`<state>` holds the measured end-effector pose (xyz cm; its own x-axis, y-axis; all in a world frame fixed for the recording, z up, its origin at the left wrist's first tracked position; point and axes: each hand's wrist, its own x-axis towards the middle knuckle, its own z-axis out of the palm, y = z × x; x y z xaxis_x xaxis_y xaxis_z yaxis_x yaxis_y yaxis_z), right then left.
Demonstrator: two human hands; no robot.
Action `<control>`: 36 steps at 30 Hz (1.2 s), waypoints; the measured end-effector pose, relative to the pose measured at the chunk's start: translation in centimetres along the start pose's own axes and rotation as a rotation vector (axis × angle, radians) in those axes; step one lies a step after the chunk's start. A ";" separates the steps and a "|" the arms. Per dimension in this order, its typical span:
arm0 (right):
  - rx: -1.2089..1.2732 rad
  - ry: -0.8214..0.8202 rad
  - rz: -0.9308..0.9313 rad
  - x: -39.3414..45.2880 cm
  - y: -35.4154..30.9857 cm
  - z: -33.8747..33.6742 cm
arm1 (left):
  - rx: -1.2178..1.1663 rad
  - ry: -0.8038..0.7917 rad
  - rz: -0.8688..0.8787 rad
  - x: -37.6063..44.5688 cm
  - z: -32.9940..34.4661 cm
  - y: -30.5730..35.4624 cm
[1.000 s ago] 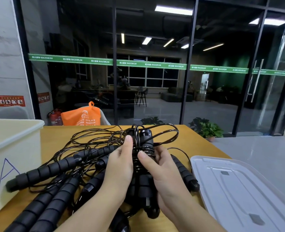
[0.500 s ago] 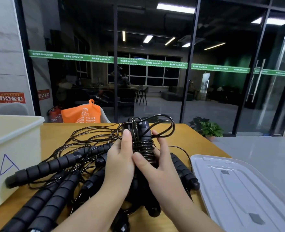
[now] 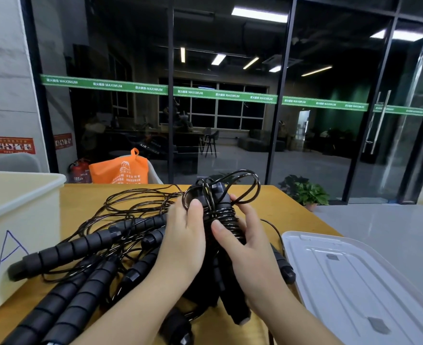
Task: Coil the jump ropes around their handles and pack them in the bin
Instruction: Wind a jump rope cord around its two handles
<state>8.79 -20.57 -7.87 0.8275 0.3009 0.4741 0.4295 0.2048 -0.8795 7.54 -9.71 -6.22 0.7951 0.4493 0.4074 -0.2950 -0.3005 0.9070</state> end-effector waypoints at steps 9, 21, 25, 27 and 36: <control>0.118 0.099 0.012 1.0 0.7 -1.1 | 0.294 0.043 0.508 1.2 -0.8 0.0; 0.120 0.198 0.067 2.2 1.2 -2.9 | 0.153 -0.402 0.549 -0.6 -1.2 1.9; 0.031 0.199 0.030 2.3 1.1 -3.4 | -0.061 -0.395 0.412 -1.1 -0.8 2.9; 0.031 0.187 0.031 2.1 1.3 -2.8 | -0.151 -0.355 0.410 -0.8 -1.4 3.3; 0.042 0.321 0.061 2.4 1.1 -3.9 | -0.538 -0.474 0.119 -1.3 -1.3 5.4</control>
<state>12.68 -23.28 -7.90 0.9258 0.0061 0.3781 0.3661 0.2361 -0.9002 4.23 -10.88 -1.69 0.8497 -0.0106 0.5272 -0.5164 0.1853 0.8360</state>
